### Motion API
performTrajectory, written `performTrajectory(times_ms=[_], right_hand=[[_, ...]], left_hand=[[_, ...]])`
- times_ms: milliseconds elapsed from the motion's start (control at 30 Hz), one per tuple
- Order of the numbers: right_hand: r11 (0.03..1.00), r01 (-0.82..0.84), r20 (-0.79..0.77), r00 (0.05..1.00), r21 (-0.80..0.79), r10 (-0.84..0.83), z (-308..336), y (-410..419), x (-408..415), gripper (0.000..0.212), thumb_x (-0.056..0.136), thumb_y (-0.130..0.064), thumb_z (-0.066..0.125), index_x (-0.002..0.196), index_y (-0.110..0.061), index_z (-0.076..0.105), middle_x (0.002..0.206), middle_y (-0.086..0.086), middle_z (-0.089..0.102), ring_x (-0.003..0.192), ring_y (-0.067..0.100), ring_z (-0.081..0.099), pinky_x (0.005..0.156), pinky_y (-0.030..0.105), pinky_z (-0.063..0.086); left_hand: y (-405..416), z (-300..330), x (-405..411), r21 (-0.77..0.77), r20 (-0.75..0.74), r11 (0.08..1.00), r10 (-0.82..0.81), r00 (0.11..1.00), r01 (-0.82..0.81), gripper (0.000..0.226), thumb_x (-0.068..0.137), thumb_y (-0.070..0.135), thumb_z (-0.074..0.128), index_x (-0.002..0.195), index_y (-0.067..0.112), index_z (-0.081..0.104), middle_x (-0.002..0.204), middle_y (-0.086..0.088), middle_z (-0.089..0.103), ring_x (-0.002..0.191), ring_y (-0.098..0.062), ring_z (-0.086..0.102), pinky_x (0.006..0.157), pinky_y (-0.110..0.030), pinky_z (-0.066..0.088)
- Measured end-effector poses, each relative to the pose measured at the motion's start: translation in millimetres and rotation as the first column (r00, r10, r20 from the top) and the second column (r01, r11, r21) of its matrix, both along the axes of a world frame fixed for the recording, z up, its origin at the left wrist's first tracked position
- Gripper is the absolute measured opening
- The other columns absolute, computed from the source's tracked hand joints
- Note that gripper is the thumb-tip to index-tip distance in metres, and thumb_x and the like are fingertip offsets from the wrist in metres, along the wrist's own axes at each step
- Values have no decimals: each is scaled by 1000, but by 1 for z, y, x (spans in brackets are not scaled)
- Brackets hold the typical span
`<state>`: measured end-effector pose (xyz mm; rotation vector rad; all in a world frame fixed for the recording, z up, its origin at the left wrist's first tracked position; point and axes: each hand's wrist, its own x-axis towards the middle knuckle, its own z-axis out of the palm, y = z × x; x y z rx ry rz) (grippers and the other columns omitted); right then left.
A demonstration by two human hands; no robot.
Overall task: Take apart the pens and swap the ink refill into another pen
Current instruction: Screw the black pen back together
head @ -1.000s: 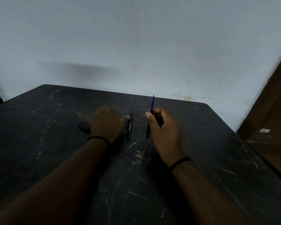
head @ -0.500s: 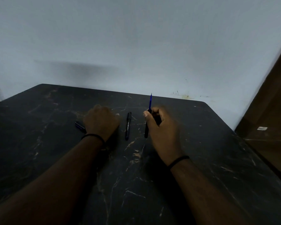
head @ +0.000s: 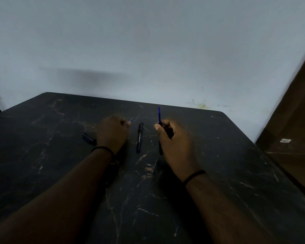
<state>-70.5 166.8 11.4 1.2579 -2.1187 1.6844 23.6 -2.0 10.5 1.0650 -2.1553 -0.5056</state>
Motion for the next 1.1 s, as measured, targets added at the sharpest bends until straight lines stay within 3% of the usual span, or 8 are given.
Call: performTrajectory(times_ms=[100,167,300,433,633,1100], right_hand=[[999,11,-41,999,37,-10,-2,-1,-1,9,94,-39,61,95,-33,68,75,-21,61,75,-3,60,76,25,53],[998,13,-66,998,54,-10,-2,-2,-3,13,94,-36,63,98,-30,73,71,-22,60,72,-6,59,77,26,53],[994,-2,-132,991,111,17,-3,-3,-5,13,92,-31,65,91,-23,76,75,-8,69,69,5,61,66,30,52],[983,-72,-77,993,166,86,-6,-5,-5,11,91,-28,67,93,-23,76,79,-7,71,73,7,63,70,29,51],[981,-72,-85,992,178,89,-5,-4,-3,13,91,-29,67,97,-22,76,84,-8,72,76,6,62,70,25,49],[979,-49,-102,992,199,70,-2,-1,-2,15,93,-29,63,92,-20,75,76,-6,68,71,10,60,68,32,50]], left_hand=[[1,0,-4,194,-364,971,-62,929,141,5,97,19,59,96,19,64,85,3,68,77,-5,63,67,-23,45],[4,1,-6,306,-564,916,-47,825,261,12,99,11,54,105,20,60,87,1,71,61,3,62,59,-17,45],[9,6,-5,399,-704,805,-38,709,439,18,102,9,48,111,16,63,88,-7,73,40,-3,42,37,-16,34],[12,7,-5,414,-761,727,-54,647,548,11,102,9,48,102,11,59,92,-11,75,35,-8,36,35,-17,30],[8,3,-7,429,-759,664,-103,643,612,12,102,12,47,103,7,58,100,-15,76,33,-9,34,36,-19,28],[11,0,-8,389,-740,628,-222,634,674,10,101,15,49,104,10,57,102,-13,77,34,-10,35,37,-21,29]])
